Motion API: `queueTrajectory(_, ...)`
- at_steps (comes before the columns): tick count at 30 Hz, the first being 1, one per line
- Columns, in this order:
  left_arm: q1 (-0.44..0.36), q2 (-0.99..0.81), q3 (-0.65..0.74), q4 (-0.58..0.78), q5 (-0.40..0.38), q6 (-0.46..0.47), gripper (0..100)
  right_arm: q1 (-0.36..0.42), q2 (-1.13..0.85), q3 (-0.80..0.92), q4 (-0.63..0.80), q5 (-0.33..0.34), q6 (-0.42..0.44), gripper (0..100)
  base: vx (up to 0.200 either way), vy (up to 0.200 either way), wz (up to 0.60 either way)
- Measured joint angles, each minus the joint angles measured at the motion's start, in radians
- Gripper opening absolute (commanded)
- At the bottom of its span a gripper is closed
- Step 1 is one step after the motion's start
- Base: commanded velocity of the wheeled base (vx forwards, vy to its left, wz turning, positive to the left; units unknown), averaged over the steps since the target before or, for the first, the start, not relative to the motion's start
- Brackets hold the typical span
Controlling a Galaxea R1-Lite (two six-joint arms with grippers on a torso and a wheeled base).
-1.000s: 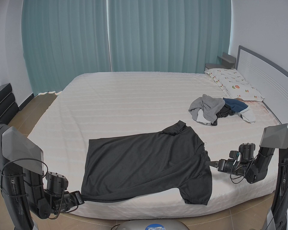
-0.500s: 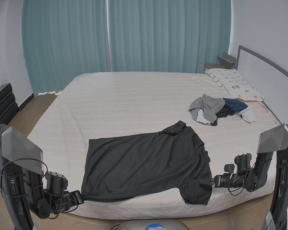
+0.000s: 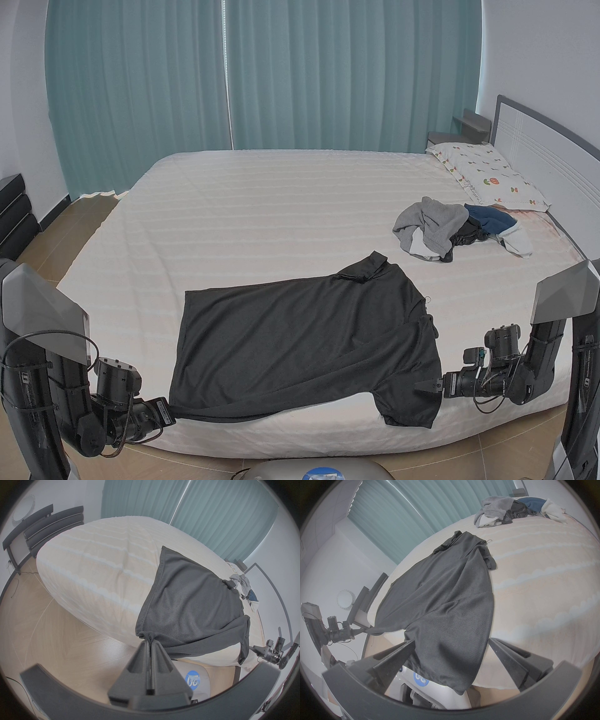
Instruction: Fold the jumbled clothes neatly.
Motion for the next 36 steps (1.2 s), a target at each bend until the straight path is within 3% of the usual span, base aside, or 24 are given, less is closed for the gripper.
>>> queueTrajectory(7, -0.004, 0.0, 0.0, 0.0, 0.0, 0.0, 0, 0.023, 0.015, -0.009, -0.004, -0.052, 0.001, 100, 0.0, 0.0, 0.0)
queueTrajectory(8, -0.004, 0.0, 0.0, 0.0, 0.0, 0.0, 0, 0.025, 0.017, -0.01, -0.004, -0.062, 0.001, 0, 0.0, 0.0, 0.0)
queueTrajectory(29, -0.004, -0.006, 0.0, -0.006, 0.001, 0.0, 0, 0.028, -0.023, 0.028, 0.017, -0.092, -0.005, 0, 0.0, 0.0, 0.0)
queueTrajectory(36, 0.0, -0.022, 0.0, -0.02, 0.005, 0.0, 0, -0.018, -0.103, 0.102, 0.076, -0.087, -0.021, 0, 0.0, 0.0, 0.0)
